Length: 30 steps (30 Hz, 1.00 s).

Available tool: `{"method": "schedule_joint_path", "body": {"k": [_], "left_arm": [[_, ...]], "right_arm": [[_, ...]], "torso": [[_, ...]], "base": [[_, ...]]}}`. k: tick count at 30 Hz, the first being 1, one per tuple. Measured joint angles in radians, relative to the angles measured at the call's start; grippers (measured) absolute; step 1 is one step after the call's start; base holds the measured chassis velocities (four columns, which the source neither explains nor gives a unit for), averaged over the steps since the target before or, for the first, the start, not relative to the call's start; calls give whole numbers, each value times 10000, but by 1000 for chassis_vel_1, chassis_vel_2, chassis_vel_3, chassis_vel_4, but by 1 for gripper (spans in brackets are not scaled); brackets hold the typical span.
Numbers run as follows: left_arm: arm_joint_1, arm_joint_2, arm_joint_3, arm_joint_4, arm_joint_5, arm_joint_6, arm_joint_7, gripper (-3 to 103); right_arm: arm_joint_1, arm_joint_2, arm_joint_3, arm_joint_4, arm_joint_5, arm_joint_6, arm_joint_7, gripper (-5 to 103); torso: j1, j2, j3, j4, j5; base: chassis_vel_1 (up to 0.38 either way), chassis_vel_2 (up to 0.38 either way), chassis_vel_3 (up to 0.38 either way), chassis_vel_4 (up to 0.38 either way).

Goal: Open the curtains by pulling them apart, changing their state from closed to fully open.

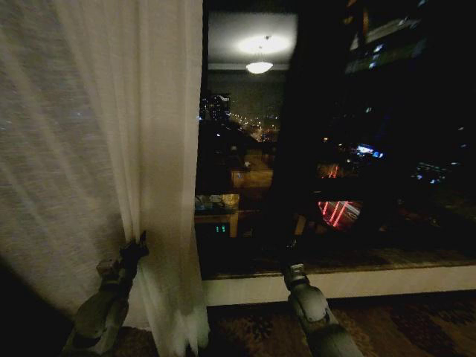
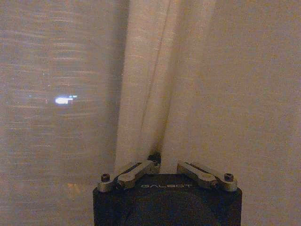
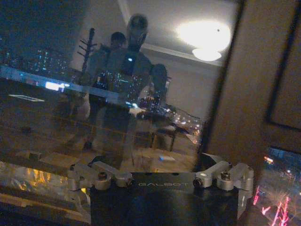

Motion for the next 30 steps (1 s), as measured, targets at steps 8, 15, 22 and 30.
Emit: {"method": "schedule_joint_path", "body": {"k": [8,15,22,30], "left_arm": [[160,-15,-235,-76,-80,6,-8,0],[248,11,-430,-152,-225,8,33,0],[386,-37,-586,-184,-226,-111,209,0],[434,-65,-639,-262,-214,-145,229,0]], "right_arm": [[14,160,-148,-60,4,120,-8,100],[-69,235,-232,-24,-192,168,-117,100],[-129,280,-280,33,-311,121,-137,100],[-185,234,-281,99,-329,112,-107,100]], "torso": [[0,0,1,3,-3],[-2,-2,0,-4,5],[-1,-2,1,2,-1],[-2,-1,1,-2,3]], "base": [[89,79,-91,-67],[-55,-47,33,37],[14,23,-11,-15],[36,29,-35,-36]]}}
